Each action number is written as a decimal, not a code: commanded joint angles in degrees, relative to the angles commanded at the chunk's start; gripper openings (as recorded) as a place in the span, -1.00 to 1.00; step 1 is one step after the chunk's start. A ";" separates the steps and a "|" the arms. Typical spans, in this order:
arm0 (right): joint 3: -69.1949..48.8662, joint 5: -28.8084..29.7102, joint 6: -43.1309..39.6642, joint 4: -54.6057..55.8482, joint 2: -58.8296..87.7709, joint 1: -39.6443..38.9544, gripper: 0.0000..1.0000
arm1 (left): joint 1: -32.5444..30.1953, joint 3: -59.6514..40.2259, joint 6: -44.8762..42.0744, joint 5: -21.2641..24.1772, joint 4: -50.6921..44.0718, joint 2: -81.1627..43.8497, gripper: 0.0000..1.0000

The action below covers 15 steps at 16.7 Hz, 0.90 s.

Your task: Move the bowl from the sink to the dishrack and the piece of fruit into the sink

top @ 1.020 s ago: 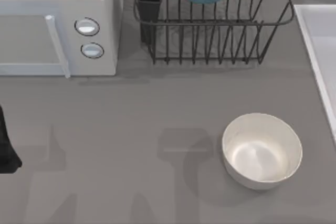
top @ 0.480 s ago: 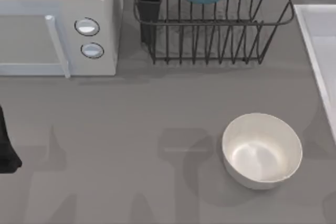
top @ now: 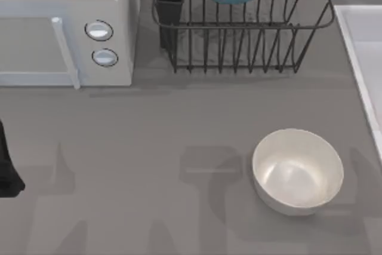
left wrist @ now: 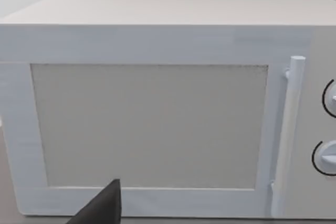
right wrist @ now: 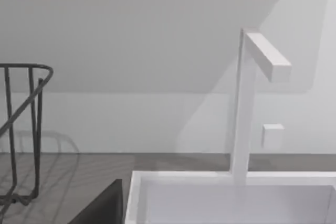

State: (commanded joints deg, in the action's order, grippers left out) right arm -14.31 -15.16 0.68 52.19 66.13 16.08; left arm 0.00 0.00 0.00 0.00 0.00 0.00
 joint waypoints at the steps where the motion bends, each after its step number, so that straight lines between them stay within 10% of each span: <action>1: 1.67 1.36 0.07 -5.21 -6.88 -1.46 1.00 | 0.00 0.00 0.00 0.00 0.00 0.00 1.00; 15: 14.31 15.16 -0.68 -52.19 -66.13 -16.08 1.00 | 0.00 0.00 0.00 0.00 0.00 0.00 1.00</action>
State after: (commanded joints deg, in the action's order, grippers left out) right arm 0.00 0.00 0.00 0.00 0.00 0.00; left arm 0.00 0.00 0.00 0.00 0.00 0.00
